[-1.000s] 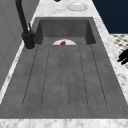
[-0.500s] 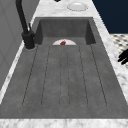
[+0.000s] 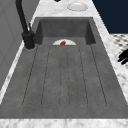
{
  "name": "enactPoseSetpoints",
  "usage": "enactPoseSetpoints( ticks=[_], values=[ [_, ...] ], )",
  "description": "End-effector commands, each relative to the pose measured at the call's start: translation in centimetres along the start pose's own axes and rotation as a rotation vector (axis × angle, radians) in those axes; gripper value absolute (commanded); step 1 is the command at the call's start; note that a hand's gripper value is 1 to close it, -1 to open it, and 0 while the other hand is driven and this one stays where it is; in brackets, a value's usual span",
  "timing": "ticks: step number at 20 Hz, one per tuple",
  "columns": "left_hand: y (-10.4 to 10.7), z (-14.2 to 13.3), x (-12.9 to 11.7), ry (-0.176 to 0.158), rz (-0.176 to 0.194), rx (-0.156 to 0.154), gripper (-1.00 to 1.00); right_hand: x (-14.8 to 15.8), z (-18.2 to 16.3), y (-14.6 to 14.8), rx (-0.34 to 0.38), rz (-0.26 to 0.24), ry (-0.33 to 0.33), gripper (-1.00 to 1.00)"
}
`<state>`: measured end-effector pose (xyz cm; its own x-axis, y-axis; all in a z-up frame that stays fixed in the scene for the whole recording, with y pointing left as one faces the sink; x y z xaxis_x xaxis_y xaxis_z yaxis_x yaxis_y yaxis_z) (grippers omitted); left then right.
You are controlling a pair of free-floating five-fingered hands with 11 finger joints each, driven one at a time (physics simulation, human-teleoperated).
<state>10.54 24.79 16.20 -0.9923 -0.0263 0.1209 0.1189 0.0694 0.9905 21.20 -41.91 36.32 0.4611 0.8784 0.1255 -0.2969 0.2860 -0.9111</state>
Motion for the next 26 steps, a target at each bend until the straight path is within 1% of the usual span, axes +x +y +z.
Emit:
enactPoseSetpoints(
  ticks=[1,7,13,16,18,24,26],
  values=[
    [0.0,0.0,0.0,0.0,0.0,0.0,0.0,-1.5,-0.6,-0.7,-0.011,0.046,-0.042,1.0],
    [0.0,0.0,0.0,0.0,0.0,0.0,0.0,-3.9,-1.6,-1.0,-0.004,0.049,-0.05,1.0],
    [0.0,0.0,0.0,0.0,0.0,0.0,0.0,-5.6,-2.9,-0.3,-0.014,0.072,-0.051,1.0],
    [0.0,0.0,0.0,0.0,0.0,0.0,0.0,-6.3,-3.9,0.6,-0.004,0.084,-0.052,1.0],
    [0.0,0.0,0.0,0.0,0.0,0.0,0.0,-6.8,-4.8,1.2,0.01,0.083,-0.057,1.0],
    [0.0,0.0,0.0,0.0,0.0,0.0,0.0,-8.3,-6.5,2.7,-0.012,0.091,-0.041,1.0],
    [0.0,0.0,0.0,0.0,0.0,0.0,0.0,-9.1,-6.8,2.7,-0.025,0.089,-0.03,1.0]
  ],
)
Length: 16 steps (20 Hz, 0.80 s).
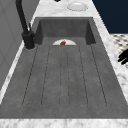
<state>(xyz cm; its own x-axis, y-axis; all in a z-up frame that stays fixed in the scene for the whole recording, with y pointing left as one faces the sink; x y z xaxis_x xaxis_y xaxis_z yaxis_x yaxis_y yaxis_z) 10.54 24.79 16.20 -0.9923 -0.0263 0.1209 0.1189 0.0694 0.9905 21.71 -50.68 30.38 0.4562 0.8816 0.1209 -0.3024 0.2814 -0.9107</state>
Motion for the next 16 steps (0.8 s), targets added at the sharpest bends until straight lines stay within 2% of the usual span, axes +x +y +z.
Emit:
enactPoseSetpoints(
  ticks=[1,3,6,9,12,16],
  values=[
    [0.0,0.0,0.0,0.0,0.0,0.0,0.0,-1.1,-1.0,0.0,-0.027,0.079,-0.025,1.0],
    [0.0,0.0,0.0,0.0,0.0,0.0,0.0,-1.5,-1.3,-0.1,-0.038,0.075,-0.028,1.0],
    [0.0,0.0,0.0,0.0,0.0,0.0,0.0,-2.8,-2.5,0.0,0.001,0.035,-0.046,1.0],
    [0.0,0.0,0.0,0.0,0.0,0.0,0.0,-4.2,-3.4,0.2,0.011,0.018,-0.057,1.0],
    [0.0,0.0,0.0,0.0,0.0,0.0,0.0,-5.4,-4.5,0.5,0.014,0.019,-0.067,1.0],
    [0.0,0.0,0.0,0.0,0.0,0.0,0.0,-5.6,-6.9,2.2,0.007,0.048,-0.091,1.0]
  ],
)
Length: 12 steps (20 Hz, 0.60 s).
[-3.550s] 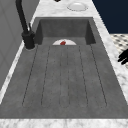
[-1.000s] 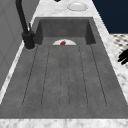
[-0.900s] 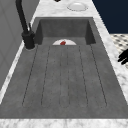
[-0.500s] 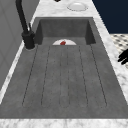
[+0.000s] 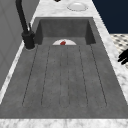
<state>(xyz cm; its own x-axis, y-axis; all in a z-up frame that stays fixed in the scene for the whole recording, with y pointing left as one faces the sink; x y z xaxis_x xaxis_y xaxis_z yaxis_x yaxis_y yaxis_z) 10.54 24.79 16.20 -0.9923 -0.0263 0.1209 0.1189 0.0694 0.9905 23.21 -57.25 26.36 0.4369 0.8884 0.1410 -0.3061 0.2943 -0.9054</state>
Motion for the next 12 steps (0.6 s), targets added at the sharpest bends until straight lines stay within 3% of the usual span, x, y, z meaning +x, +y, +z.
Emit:
enactPoseSetpoints(
  ticks=[1,12],
  values=[
    [0.0,0.0,0.0,0.0,0.0,0.0,0.0,-0.1,-2.2,1.2,-0.004,0.064,-0.065,1.0],
    [0.0,0.0,0.0,0.0,0.0,0.0,0.0,-1.9,-7.9,4.7,-0.052,0.035,-0.101,1.0]
  ],
)
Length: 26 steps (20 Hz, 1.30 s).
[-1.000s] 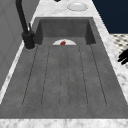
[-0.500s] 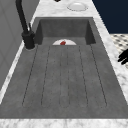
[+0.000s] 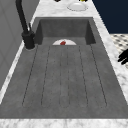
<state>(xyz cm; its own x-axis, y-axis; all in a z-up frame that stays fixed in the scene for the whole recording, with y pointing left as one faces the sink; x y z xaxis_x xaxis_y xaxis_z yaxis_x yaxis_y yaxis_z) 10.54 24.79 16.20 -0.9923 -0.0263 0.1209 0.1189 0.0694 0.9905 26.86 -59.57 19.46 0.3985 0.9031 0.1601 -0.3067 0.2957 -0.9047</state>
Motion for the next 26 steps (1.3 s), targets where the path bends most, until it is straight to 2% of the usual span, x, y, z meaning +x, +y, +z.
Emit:
enactPoseSetpoints(
  ticks=[1,5,11,18,19,20,21,22,23,25,26],
  values=[
    [0.0,0.0,0.0,0.0,0.0,0.0,0.0,-0.7,-1.7,0.6,-0.051,0.042,-0.061,1.0],
    [0.0,0.0,0.0,0.0,0.0,0.0,0.0,-0.6,-3.5,2.4,-0.044,0.071,-0.079,1.0],
    [0.0,0.0,0.0,0.0,0.0,0.0,0.0,-0.8,-5.4,4.3,-0.082,0.086,-0.073,1.0],
    [0.0,0.0,0.0,0.0,0.0,0.0,0.0,-1.8,-6.9,5.5,-0.126,0.06,-0.081,1.0],
    [0.0,0.0,0.0,0.0,0.0,0.0,0.0,-2.0,-7.4,5.5,-0.111,0.047,-0.087,1.0],
    [0.0,0.0,0.0,0.0,0.0,0.0,0.0,-2.1,-8.1,5.2,-0.032,0.032,-0.096,1.0],
    [0.0,0.0,0.0,0.0,0.0,0.0,0.0,-2.5,-7.3,5.2,-0.006,0.005,-0.09,1.0],
    [0.0,0.0,0.0,0.0,0.0,0.0,0.0,-2.1,-7.1,5.4,-0.001,-0.007,-0.047,1.0],
    [0.0,0.0,0.0,0.0,0.0,0.0,0.0,-1.6,-7.0,5.4,-0.001,-0.001,-0.033,1.0],
    [0.0,0.0,0.0,0.0,0.0,0.0,0.0,-1.6,-7.0,5.4,-0.013,0.001,-0.032,1.0],
    [0.0,0.0,0.0,0.0,0.0,0.0,0.0,-2.0,-7.0,4.9,-0.016,0.026,-0.051,1.0]
  ],
)
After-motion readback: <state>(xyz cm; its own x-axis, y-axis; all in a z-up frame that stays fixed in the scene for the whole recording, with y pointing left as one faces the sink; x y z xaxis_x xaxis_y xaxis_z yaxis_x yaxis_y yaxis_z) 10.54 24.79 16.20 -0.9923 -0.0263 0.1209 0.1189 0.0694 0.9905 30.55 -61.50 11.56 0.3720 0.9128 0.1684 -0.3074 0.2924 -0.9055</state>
